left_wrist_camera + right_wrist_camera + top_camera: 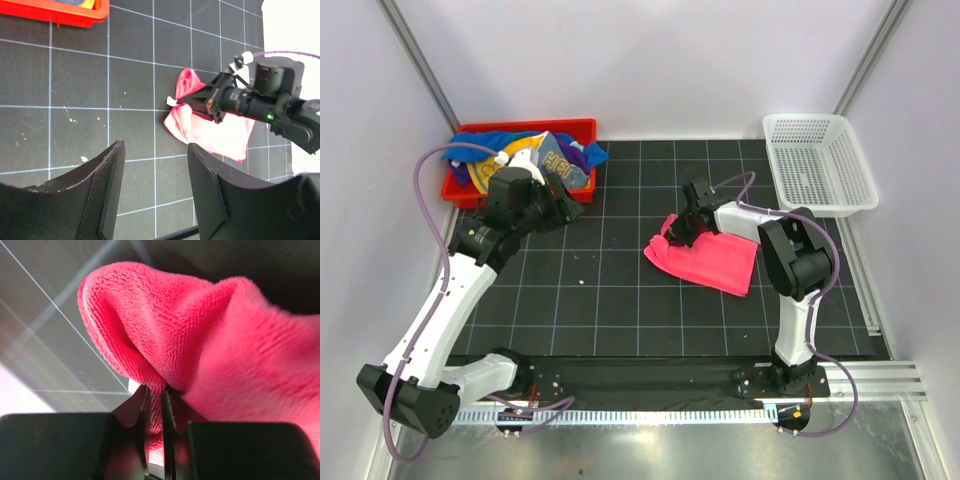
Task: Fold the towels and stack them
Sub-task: Neatly place the folded towel into the bin
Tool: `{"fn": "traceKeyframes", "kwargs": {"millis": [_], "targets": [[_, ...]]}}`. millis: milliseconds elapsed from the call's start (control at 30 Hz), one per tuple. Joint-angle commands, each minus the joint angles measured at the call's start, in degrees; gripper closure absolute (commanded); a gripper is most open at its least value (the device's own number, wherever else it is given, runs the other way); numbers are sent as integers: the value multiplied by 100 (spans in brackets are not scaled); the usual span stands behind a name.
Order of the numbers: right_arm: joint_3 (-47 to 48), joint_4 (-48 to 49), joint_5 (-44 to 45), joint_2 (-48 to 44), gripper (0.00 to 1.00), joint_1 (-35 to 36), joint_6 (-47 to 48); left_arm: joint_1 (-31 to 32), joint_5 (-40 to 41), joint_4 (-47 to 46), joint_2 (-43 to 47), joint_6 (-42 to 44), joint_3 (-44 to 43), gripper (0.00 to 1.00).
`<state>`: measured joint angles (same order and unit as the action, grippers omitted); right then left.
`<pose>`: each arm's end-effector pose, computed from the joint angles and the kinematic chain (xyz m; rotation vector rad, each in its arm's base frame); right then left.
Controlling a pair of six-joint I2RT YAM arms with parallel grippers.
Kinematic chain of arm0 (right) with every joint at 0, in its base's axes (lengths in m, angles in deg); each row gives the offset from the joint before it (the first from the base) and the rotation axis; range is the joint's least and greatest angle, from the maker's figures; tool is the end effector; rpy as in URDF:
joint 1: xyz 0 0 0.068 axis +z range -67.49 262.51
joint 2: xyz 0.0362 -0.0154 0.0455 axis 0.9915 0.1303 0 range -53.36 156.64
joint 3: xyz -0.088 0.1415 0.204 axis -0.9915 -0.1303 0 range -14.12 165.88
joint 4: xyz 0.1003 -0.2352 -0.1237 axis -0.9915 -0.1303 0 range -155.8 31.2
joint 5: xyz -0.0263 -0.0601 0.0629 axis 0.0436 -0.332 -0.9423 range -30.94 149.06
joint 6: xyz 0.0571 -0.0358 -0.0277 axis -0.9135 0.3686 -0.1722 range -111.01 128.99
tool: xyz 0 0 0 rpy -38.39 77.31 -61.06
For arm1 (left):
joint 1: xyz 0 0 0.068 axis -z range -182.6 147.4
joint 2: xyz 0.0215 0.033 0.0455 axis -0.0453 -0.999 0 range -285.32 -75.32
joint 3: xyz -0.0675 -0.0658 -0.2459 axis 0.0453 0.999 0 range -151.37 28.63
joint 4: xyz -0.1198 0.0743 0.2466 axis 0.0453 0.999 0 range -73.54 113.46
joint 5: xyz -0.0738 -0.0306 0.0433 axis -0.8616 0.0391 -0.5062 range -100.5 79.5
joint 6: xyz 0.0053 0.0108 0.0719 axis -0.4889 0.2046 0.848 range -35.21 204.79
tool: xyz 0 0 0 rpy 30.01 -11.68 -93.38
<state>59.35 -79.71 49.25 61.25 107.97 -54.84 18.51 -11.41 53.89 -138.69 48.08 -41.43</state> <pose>0.3843 0.1943 0.0948 0.8750 2.6991 0.6693 0.2626 -0.1024 0.3628 -0.2846 2.1507 -0.6115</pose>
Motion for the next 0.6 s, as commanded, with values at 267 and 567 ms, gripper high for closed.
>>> {"fn": "traceKeyframes", "kwargs": {"millis": [267, 567], "targets": [[-1678, -62, 1991, -1036, 99, -1437, -499, -106, -111, -34, 53, 129, -148, 43], [-2249, -449, 1869, -2012, 99, -2465, -77, -115, -164, -52, 176, 120, -148, 43]]}}
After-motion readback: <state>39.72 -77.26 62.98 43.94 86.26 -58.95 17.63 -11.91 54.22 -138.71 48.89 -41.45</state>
